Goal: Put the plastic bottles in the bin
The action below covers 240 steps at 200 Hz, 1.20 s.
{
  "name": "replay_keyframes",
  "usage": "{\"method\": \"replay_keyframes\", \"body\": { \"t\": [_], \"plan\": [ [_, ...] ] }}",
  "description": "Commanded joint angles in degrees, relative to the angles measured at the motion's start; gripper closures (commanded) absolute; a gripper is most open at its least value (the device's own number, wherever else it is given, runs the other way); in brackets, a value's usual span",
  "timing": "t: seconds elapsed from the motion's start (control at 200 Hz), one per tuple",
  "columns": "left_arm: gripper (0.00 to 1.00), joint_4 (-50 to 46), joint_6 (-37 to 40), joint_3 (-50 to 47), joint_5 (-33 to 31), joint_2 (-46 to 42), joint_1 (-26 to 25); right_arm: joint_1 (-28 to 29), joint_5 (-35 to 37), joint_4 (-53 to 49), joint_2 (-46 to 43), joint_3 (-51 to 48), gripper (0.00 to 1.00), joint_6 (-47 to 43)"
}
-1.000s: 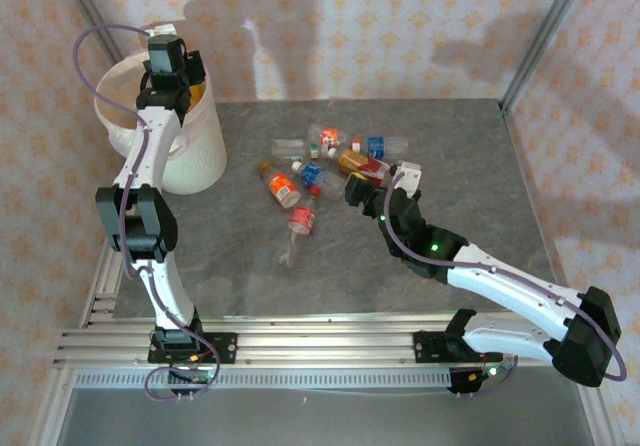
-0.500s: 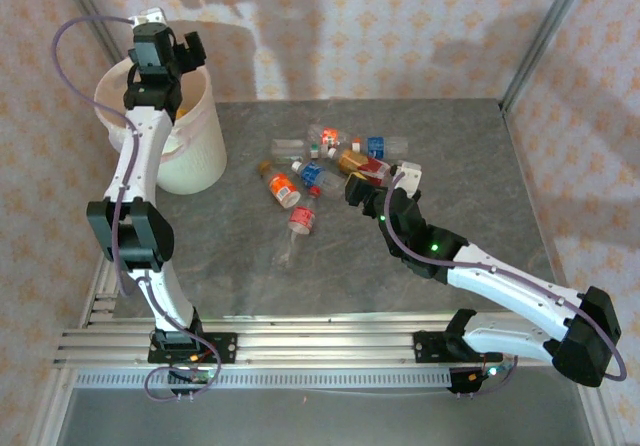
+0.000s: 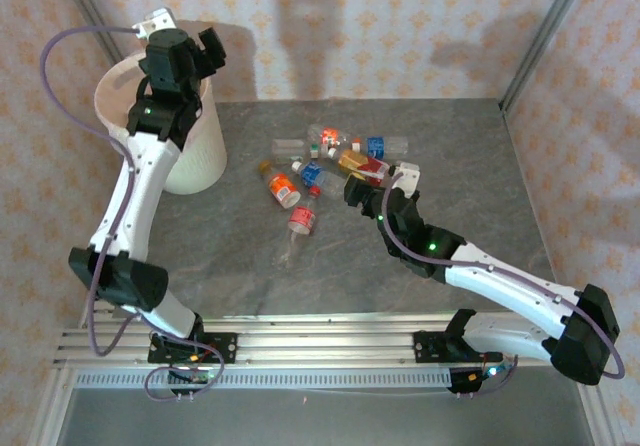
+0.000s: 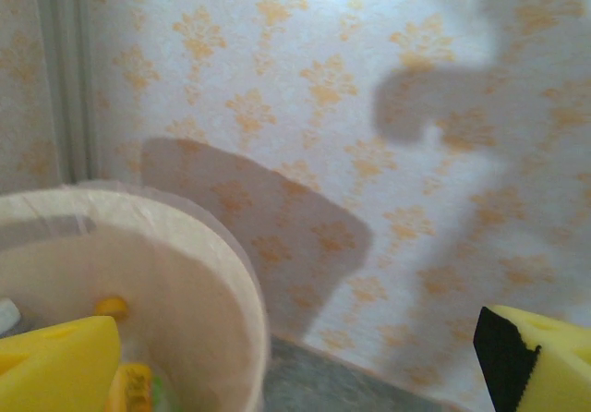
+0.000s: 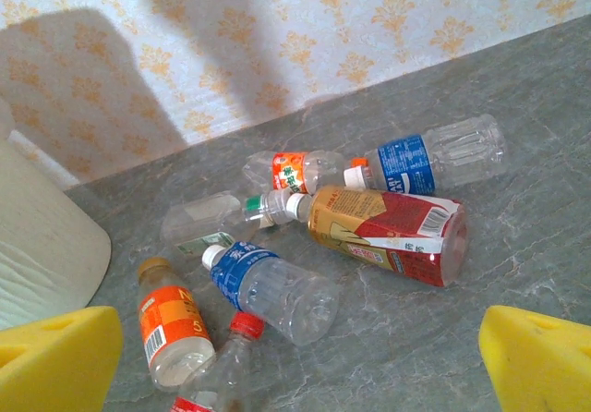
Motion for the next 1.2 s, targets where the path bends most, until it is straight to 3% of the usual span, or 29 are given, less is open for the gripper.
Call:
{"method": "replay_keyframes", "body": {
  "t": [0.0,0.115,0.305,0.4,0.59,0.851,1.196],
  "plan": [
    [0.0,-4.3,-8.5,-6.1,-3.3,-4.8,-2.0,-0.3,1.6,-0.2,0.1,-0.5,0.01,0.8],
    [0.0,-3.4,-11.8,-14.1,-1.9,-8.8,-6.1,-0.3,1.4,0.3,0.3,-0.4,0.01,0.1],
    [0.0,-12.2,-19.5,-17.5,-2.6,-8.3,-11.8,-0.3,1.3,0.8,1.1,0.0,0.01,-0.8],
    [0.0,-15.1,-21.7,-19.1,-5.9,-6.7,-13.7,-0.3,0.8,2.0,1.9,-0.1,0.01,-0.9],
    [0.0,-12.9,-25.4,-23.4,1.1,-2.8,-13.9,-0.3,-0.8,1.8,4.1,1.9,0.01,-2.2],
    [0.0,-12.1,-24.0,-21.9,9.8,10.4,-13.9,-0.3,-1.0,1.1,3.9,2.1,0.01,-2.0],
    [0.0,-13.9,-28.3,-19.3,10.3,23.4,-13.6,-0.3,1.3,0.1,0.0,-1.1,0.01,0.0]
  ]
}}
